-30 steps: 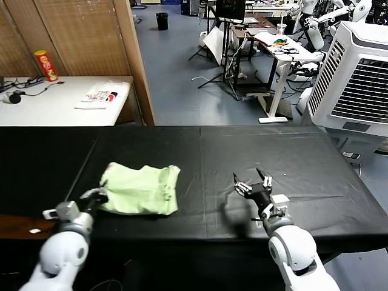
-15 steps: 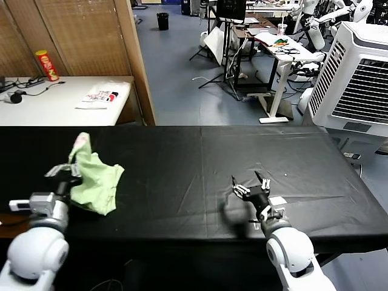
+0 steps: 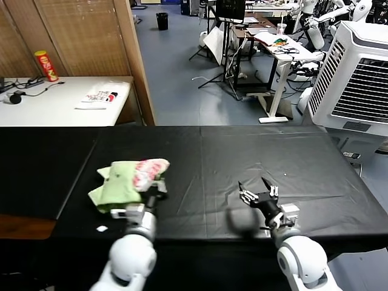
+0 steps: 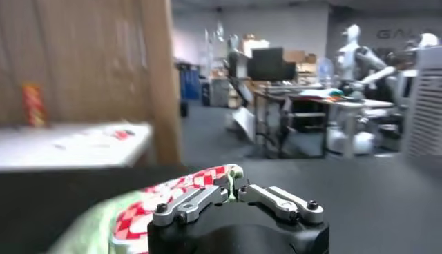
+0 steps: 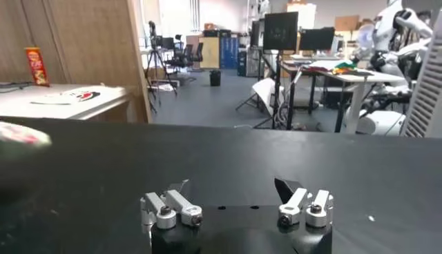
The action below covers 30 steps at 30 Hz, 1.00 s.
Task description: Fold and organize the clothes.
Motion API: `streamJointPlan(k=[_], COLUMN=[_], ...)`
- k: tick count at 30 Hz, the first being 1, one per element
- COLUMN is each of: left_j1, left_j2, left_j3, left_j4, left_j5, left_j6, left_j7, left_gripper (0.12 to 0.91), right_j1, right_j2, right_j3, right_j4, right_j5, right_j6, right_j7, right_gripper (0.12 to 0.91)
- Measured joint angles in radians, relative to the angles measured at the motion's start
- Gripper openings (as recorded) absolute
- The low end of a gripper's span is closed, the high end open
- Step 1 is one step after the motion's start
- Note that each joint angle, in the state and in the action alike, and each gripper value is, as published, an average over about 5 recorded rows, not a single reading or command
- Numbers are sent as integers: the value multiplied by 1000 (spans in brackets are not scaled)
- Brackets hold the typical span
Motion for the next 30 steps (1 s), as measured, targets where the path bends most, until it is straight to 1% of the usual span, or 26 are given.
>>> streamJointPlan(k=[1,2,5,6,8,9,10,12,13,15,18,21,25,30], left_j1=[4,8,21,24,28,29,30,32,34,38,52,70,98,124], left_j2=[-13,-22,-33,-33,-31,-27,-23,-12,-6,8,34,53,60,58], left_j3=[16,30,53,55,54,51,47,36,29,11,-19,-47,-75,-92], left_j4=[-1,-4,-21,-29,-44,-52,-58,-70,-75,-84,-94,-99,-100,-100], left_j5=[11,23,47,50,50,46,40,24,16,6,6,19,40,58], left_j6=[3,5,10,9,3,-2,-8,-20,-24,-31,-40,-53,-73,-84], left_j7=[9,19,53,65,85,93,98,100,99,97,92,88,85,75], left_gripper=[212,255,416,483,583,646,692,761,780,793,797,798,798,798], right_j1=[0,0,5,8,18,24,31,48,58,81,116,147,165,147], right_j2=[-4,-9,-19,-22,-23,-22,-20,-13,-8,3,22,41,61,56], right_j3=[2,3,-2,-6,-18,-26,-35,-58,-71,-102,-153,-204,-267,-302], right_j4=[1,1,-2,-5,-12,-17,-22,-34,-40,-55,-76,-99,-120,-107], right_j5=[9,18,42,49,67,79,92,131,154,202,254,287,342,372], right_j6=[-4,-8,-20,-24,-35,-42,-50,-70,-80,-103,-126,-140,-178,-206], right_j7=[-2,-4,-13,-15,-15,-14,-11,2,11,29,41,45,58,67], right_gripper=[798,798,798,798,798,798,798,798,798,798,798,798,798,798])
